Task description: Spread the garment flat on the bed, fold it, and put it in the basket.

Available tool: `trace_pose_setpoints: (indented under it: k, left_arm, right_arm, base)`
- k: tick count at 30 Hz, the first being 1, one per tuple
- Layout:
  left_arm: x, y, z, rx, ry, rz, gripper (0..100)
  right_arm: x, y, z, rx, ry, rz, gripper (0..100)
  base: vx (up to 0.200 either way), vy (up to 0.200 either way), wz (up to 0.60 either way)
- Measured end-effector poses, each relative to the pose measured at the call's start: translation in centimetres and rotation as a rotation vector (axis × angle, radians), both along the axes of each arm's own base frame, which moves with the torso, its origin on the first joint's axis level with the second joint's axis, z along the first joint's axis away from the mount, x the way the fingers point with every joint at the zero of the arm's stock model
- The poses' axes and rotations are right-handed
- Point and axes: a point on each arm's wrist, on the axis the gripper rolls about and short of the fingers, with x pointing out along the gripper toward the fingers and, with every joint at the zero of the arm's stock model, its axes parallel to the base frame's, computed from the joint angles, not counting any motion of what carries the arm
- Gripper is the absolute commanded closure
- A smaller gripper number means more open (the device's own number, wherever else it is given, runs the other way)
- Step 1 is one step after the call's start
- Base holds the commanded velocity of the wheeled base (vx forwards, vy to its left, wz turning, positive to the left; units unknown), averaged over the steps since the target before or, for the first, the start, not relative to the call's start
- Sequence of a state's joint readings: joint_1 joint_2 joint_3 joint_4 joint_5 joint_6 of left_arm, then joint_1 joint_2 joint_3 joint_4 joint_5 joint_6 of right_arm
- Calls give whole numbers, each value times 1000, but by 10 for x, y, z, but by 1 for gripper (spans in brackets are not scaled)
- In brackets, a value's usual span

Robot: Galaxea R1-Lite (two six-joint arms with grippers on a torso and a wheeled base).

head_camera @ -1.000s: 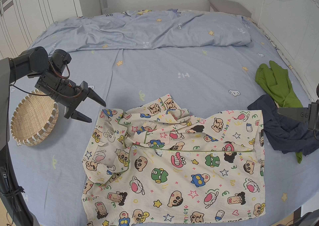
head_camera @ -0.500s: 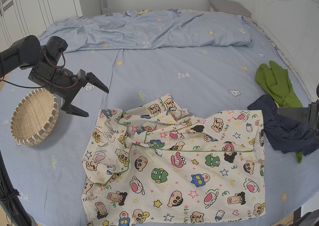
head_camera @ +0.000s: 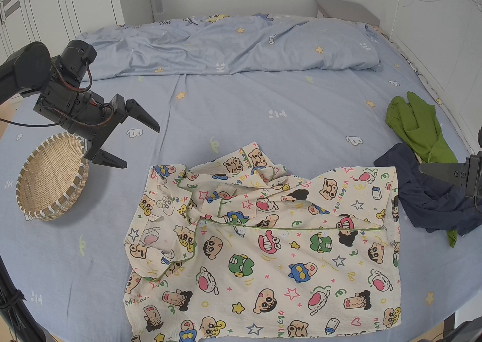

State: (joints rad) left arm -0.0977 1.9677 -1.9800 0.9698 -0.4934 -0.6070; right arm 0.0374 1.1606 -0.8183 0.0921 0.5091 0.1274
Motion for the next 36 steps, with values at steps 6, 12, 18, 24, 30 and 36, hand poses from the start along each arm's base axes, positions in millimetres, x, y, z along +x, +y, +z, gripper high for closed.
trace_pose_setpoints:
  k: [6,12,18,24,30,36]
  left_arm:
    - [-1,-3,1,31,-11,6,0]
    - [-3,-11,-1,56,-1,-2,0]
    - [-8,-27,-6,80,26,-42,0]
    - [-12,-41,-16,129,11,-167,0]
    - [7,-49,-28,166,-118,-290,0]
    - [31,-58,-36,4,-284,-406,0]
  right_arm:
    - [0,0,0,0,0,1,0]
    - [0,1,0,-1,0,6,0]
    - [0,1,0,0,3,8,0]
    - [0,2,-1,0,4,16,0]
    - [3,3,3,3,-23,25,0]
    - [19,4,8,6,-98,32,0]
  base:
    - [200,0,0]
    - [0,0,0]
    - [0,0,0]
    - [0,0,0]
    - [0,0,0]
    - [0,0,0]
